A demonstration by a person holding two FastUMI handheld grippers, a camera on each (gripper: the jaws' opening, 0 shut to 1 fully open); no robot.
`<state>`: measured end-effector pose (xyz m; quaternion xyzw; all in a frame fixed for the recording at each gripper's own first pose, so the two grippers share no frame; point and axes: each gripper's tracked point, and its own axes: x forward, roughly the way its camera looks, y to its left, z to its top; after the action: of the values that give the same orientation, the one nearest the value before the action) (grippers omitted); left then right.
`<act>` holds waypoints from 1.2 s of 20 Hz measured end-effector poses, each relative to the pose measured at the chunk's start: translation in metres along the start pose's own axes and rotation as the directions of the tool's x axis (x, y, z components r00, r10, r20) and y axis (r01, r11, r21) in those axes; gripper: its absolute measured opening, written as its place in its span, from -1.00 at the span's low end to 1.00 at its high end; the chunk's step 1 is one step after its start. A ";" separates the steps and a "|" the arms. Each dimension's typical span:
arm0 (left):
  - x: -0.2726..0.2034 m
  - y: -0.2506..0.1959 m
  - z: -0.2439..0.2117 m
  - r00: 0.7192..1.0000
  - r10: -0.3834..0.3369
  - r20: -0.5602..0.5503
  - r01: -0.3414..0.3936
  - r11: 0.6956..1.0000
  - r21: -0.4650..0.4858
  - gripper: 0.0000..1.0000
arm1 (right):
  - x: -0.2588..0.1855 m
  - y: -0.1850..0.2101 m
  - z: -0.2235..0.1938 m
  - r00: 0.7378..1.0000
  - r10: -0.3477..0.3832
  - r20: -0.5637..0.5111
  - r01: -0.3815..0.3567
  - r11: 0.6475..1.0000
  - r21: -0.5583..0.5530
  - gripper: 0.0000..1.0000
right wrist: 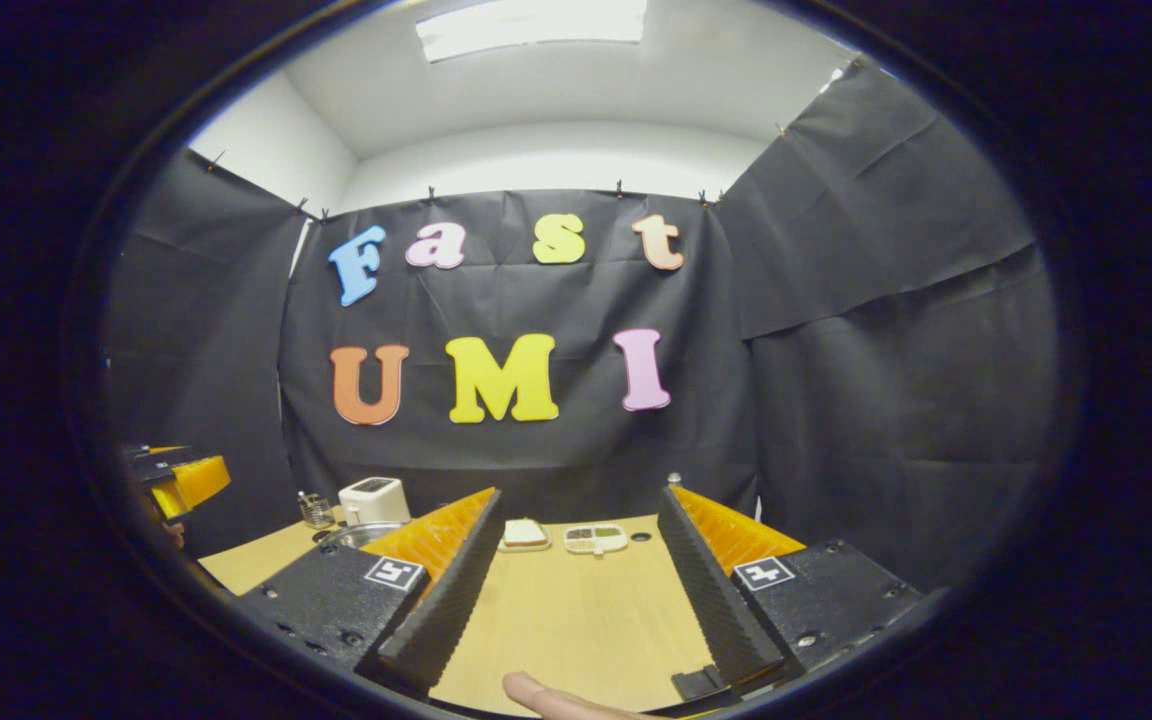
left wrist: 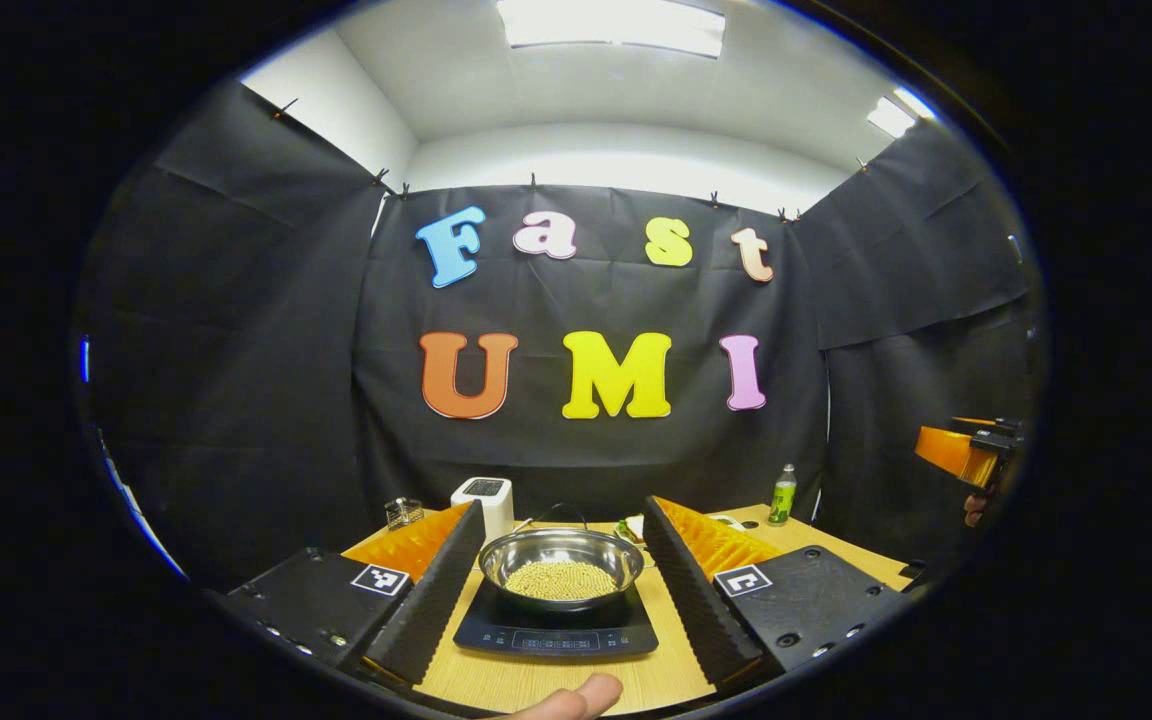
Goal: First push the handle of the pot to place it horizontally, then grasp the pot with both hands and set it on the induction cooktop.
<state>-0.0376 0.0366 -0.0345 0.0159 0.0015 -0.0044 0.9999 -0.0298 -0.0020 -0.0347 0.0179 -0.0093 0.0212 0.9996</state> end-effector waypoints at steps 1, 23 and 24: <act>0.001 -0.004 0.000 1.000 -0.009 -0.003 0.009 1.000 -0.005 0.90 | -0.001 -0.004 -0.001 1.000 -0.005 -0.001 0.005 1.000 0.002 0.93; 0.003 -0.035 0.009 1.000 -0.025 -0.008 0.024 0.998 -0.061 0.89 | -0.018 -0.052 -0.018 1.000 -0.013 -0.003 0.014 0.997 0.071 0.94; 0.002 -0.034 0.011 1.000 -0.025 -0.005 0.025 0.998 -0.062 0.90 | -0.019 -0.053 -0.017 1.000 -0.011 0.005 0.010 0.997 0.079 0.94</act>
<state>-0.0355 0.0018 -0.0246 -0.0150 0.0046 -0.0169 0.9997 -0.0460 -0.0549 -0.0536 0.0572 -0.0109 0.0162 0.9982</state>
